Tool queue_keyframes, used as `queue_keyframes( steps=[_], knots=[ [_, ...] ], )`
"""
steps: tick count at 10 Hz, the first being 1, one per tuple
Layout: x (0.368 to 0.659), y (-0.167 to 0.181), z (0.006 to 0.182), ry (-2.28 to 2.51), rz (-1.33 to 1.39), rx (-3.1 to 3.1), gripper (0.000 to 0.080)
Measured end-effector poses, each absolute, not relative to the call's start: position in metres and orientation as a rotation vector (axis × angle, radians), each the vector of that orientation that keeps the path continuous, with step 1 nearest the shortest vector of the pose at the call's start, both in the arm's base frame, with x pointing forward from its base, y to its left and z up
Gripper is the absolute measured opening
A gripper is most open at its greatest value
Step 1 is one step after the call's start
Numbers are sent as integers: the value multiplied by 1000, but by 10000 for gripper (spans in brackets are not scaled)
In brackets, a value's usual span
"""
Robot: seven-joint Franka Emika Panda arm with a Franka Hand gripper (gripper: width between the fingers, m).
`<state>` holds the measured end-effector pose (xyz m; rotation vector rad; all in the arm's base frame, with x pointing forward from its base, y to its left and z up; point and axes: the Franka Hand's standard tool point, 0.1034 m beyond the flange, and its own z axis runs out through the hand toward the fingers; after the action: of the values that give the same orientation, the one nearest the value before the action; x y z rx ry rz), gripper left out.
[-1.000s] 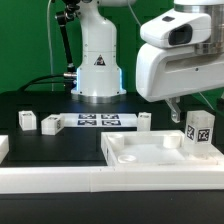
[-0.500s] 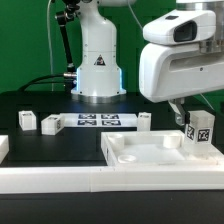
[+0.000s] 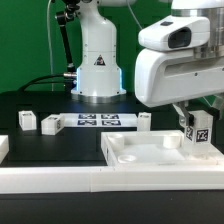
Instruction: Assemble square table
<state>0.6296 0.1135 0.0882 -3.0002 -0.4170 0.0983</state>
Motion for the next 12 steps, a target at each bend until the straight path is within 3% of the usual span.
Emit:
queue_keyframes(
  steps=[1, 8, 12],
  knots=[
    [630, 114, 88, -418, 98, -3000, 288],
    [630, 114, 88, -88, 117, -3033, 290],
    [626, 113, 87, 604, 140, -2991, 290]
  ],
)
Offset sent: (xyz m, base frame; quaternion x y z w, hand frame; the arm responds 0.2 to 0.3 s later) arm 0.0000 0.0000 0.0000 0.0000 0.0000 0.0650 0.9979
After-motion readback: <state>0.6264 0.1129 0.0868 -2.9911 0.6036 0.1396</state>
